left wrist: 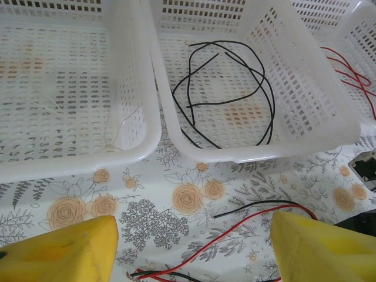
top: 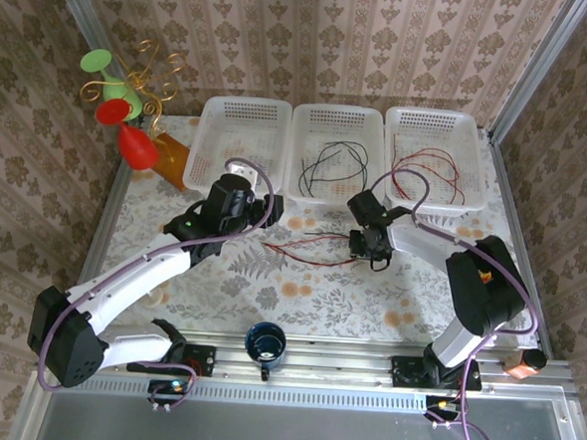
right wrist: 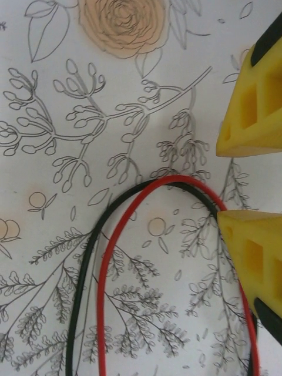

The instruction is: Untangle the cables

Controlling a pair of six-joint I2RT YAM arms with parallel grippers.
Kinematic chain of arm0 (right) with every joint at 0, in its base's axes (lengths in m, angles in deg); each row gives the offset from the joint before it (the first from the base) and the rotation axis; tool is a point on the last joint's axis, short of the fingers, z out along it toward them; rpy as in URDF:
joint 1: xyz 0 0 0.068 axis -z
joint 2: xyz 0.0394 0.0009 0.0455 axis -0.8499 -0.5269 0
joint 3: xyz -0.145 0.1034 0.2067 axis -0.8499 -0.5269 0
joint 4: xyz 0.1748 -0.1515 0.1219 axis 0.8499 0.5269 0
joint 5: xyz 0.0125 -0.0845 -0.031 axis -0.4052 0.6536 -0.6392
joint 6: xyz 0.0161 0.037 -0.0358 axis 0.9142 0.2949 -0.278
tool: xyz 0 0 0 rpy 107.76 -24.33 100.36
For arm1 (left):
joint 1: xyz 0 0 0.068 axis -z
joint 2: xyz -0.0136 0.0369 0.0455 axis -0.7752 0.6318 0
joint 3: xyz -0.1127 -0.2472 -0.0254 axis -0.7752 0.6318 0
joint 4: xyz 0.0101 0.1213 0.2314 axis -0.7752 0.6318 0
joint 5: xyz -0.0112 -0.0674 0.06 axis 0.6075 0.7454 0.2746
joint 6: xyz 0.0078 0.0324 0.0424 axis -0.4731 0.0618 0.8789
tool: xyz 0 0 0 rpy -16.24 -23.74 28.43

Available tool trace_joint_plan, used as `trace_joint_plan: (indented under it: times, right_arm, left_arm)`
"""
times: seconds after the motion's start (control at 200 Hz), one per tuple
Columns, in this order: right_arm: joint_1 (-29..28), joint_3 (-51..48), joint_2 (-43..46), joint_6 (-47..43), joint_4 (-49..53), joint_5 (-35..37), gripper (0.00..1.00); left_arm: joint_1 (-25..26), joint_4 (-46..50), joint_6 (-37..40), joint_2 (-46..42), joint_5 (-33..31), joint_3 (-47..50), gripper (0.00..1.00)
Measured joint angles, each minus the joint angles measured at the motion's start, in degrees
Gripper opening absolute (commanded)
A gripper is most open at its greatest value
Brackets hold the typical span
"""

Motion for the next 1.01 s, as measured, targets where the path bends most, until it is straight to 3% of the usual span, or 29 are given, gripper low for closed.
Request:
trace_joint_plan:
  times: [0.505,0.85,1.005]
  right_arm:
    - [0.0,0.94,-3.85,-1.99,-0.63,0.13,0.21]
    - [-0.57,0.04,-3.17,-1.77,-1.66,0.11,0.04]
    - [-1.07,-2.25,-1.2,-0.79,-1.88,-0.11,0.04]
  left_arm:
    - [0.0,0.07,-0.94,0.0,-0.2,0.24,0.69]
    - [0.02,0.07,-1.03,0.0,-0.17,0.31,0.69]
    - [0.11,0.07,-1.03,0.0,-0.2,0.33,0.69]
